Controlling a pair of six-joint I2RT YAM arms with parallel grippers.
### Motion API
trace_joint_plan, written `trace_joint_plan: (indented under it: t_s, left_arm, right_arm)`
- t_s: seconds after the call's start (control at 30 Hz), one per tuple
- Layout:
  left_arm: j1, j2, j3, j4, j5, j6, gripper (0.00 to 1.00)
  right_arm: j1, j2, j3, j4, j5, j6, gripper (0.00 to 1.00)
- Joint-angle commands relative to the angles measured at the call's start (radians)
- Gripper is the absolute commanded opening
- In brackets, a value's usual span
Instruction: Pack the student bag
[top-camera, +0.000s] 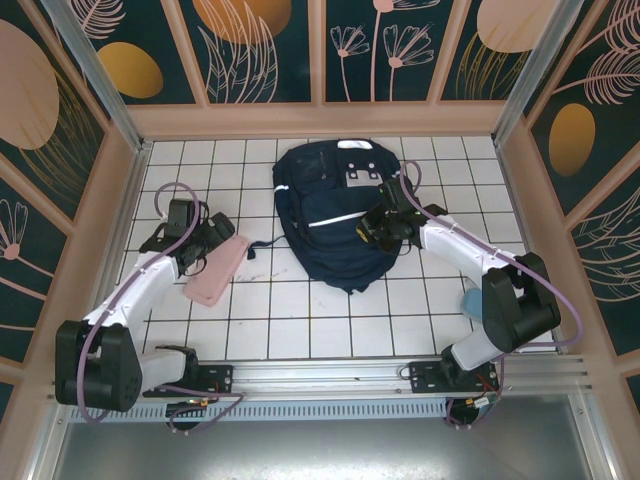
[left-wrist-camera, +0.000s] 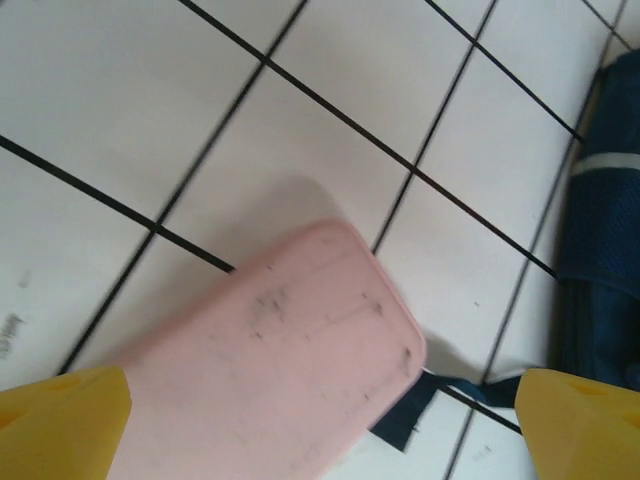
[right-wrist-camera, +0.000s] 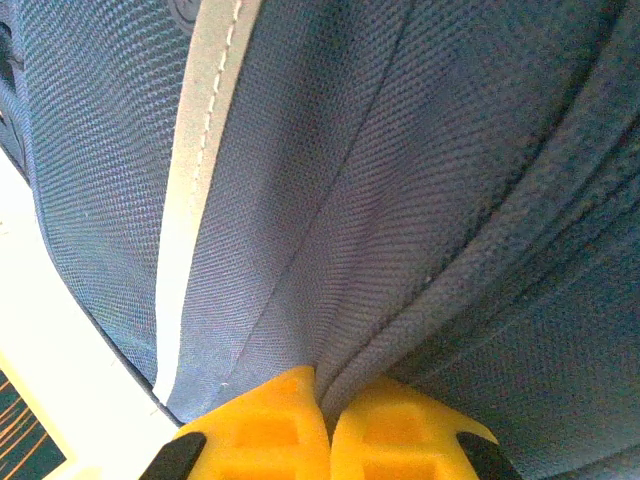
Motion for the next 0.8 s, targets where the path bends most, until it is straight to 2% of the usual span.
trace_joint_plan:
  t_s: [0.0, 0.13, 0.23, 0.33, 0.47, 0.67, 0.77]
  left_arm:
    - [0.035, 0.064, 0.002, -0.080, -0.076, 0.082, 0.99]
    - [0.113, 0.078, -0.032, -0.054, -0.055, 0.099, 0.99]
    - [0.128, 0.085, -0.053, -0.035, -0.038, 0.101, 0.99]
    - [0.128, 0.093, -0.082, 0.000, 0.057, 0.083, 0.99]
    - [0.127, 0.003, -0.171, 0.090, 0.217, 0.038, 0.99]
    - [0.109, -0.073, -0.197, 0.032, 0.280, 0.055, 0.99]
    - [0.054, -0.080, -0.203, 0.032, 0.318, 0.052, 0.98]
  right_arm:
    - [-0.004, 0.003, 0.023, -0.019, 0.017, -0.038, 0.00]
    - [-0.003, -0.003, 0.018, -0.016, 0.010, -0.043, 0.00]
    - [-0.003, -0.004, 0.013, -0.012, 0.010, -0.044, 0.00]
    - [-0.002, 0.002, 0.012, -0.005, 0.002, -0.041, 0.00]
    - [-0.003, 0.006, 0.007, 0.005, -0.012, -0.038, 0.00]
    - [-0.002, 0.009, 0.019, 0.011, -0.017, -0.039, 0.00]
    - [-0.003, 0.013, 0.027, 0.006, -0.013, -0.041, 0.00]
